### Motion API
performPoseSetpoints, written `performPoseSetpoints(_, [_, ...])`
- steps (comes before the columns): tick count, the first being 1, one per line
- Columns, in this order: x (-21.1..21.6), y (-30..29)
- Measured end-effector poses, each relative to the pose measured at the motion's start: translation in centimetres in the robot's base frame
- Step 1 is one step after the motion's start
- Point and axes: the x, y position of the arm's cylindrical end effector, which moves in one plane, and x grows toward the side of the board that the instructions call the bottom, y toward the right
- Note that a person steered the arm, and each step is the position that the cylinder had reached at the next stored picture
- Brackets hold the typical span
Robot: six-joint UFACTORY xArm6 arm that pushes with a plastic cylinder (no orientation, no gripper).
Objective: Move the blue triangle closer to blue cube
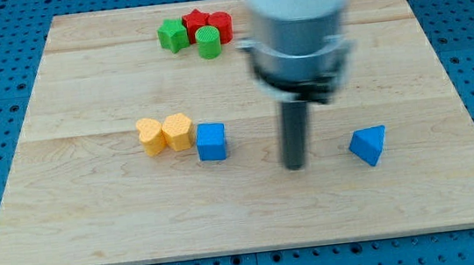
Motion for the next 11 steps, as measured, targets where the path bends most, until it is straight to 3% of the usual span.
performPoseSetpoints(1, [2.2,9.0])
performPoseSetpoints(2, [6.3,12.0])
performPoseSetpoints(3, [5.4,16.5])
performPoseSetpoints(5, [2.8,15.0])
performPoseSetpoints(7, [2.2,7.1])
performPoseSetpoints(9, [1.5,11.6])
performPoseSetpoints(11, [-1.9,13.6])
